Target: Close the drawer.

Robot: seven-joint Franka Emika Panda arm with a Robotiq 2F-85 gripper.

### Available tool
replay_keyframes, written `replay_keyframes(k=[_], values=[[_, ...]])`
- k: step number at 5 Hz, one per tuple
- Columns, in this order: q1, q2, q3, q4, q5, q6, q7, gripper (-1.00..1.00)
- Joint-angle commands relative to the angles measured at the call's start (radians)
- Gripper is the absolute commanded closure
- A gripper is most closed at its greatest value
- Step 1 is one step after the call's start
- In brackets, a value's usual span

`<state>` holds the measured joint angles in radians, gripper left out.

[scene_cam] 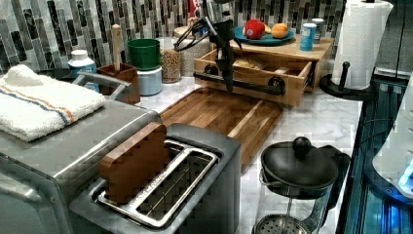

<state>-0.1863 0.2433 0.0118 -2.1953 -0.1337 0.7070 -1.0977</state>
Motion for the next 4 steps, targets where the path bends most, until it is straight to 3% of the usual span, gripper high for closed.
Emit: replay_keyframes(k=[1,3,4], values=[[-0.166,0.019,-0.135,0.173,-0.004,0.084,-0.113,1.00],[-0.230,0.002,-0.163,0.166,-0.072,0.160,-0.128,1.00],[-0.255,0.048,-0.186,0.197,-0.050,0.237,-0.197,1.00]])
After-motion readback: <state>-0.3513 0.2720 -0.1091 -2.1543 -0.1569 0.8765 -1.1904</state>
